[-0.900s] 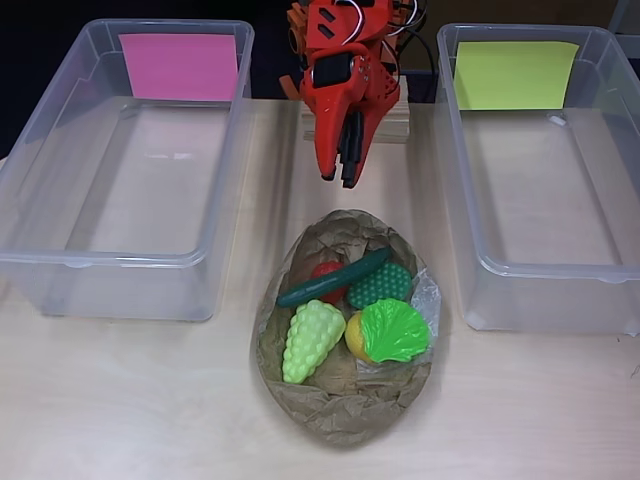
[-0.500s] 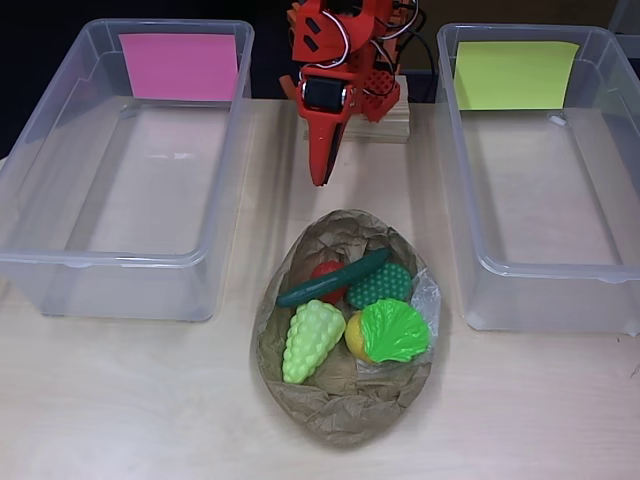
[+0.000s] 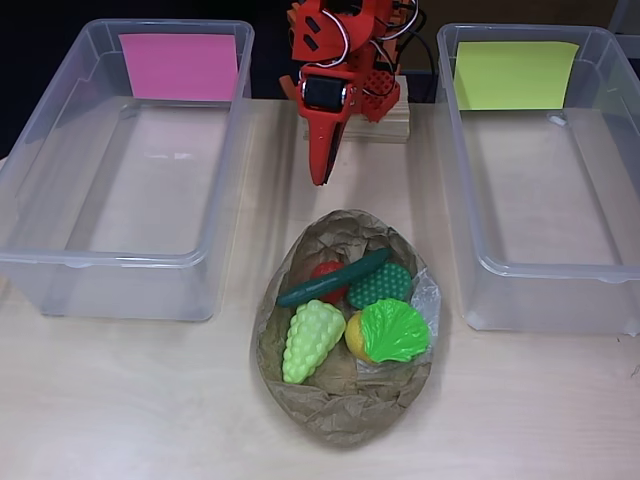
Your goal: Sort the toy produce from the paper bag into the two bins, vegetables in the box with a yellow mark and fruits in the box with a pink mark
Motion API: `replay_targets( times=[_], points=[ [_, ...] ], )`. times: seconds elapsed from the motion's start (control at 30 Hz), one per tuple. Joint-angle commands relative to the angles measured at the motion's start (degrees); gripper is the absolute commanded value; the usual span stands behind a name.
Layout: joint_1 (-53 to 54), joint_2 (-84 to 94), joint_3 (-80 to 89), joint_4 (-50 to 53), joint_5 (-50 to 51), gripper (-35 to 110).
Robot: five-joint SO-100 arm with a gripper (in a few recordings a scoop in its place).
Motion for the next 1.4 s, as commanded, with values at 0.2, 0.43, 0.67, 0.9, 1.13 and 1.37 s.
replay_targets(
  times=[0.2,0.43,0.67,0.9,1.13,1.37],
  points=[
    [1.05,0.35,-0.35,0.79,-0.79,0],
    [1.05,0.35,-0.35,0.79,-0.79,0],
    [-0.26,0.35,-0.35,0.79,-1.14,0],
    [-8.61,0.44,-0.35,0.88,-1.14,0],
    [-10.81,0.62,-0.97,1.41,-1.23,0],
    [-11.87,0.88,-11.60,4.92,-9.67,0]
  ],
)
